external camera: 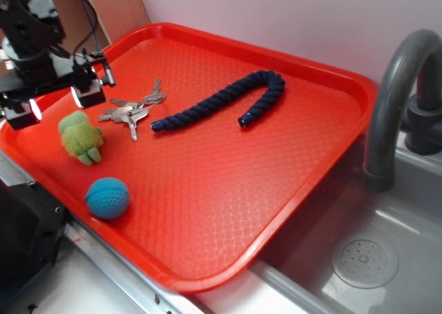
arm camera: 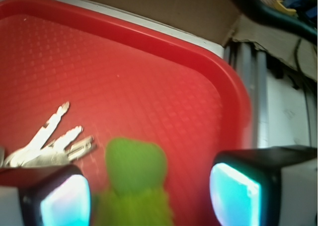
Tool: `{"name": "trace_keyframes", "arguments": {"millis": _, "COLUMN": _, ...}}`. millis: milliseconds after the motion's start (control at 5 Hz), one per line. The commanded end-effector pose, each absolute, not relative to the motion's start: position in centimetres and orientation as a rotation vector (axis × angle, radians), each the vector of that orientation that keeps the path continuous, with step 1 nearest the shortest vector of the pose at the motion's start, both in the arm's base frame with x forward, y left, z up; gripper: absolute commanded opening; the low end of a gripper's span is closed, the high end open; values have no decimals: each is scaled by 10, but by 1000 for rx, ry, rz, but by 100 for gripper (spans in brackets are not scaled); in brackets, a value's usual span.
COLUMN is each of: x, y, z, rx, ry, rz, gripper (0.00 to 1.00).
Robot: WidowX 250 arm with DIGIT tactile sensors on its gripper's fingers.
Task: Grab the green animal.
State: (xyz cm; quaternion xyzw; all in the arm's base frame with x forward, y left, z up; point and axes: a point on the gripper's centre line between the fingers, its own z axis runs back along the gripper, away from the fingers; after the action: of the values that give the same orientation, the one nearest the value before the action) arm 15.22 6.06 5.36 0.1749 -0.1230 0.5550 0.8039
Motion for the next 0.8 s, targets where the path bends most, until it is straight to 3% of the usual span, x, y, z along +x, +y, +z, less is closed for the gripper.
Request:
{"name": "trace_keyframes", "arguments": {"millis": 0, "x": 154, "y": 62, "z": 25, "rx": 399, "ry": -261, "rz": 1116, "gripper": 100}}
{"name": "trace_keyframes", "arguments": {"millis": 200, "x": 151, "y": 55, "z": 21, "rx": 423, "ry": -274, "rz": 1067, "gripper": 100}}
{"name": "trace_keyframes", "arguments": {"millis": 400, "x": 150, "y": 55, "z": 21, "rx": 418, "ry": -280, "rz": 1081, "gripper": 0}}
{"name": "trace_keyframes", "arguments": {"millis": 600, "x": 149, "y": 55, "z": 22, "rx": 421, "ry": -297, "rz": 1082, "gripper": 0}}
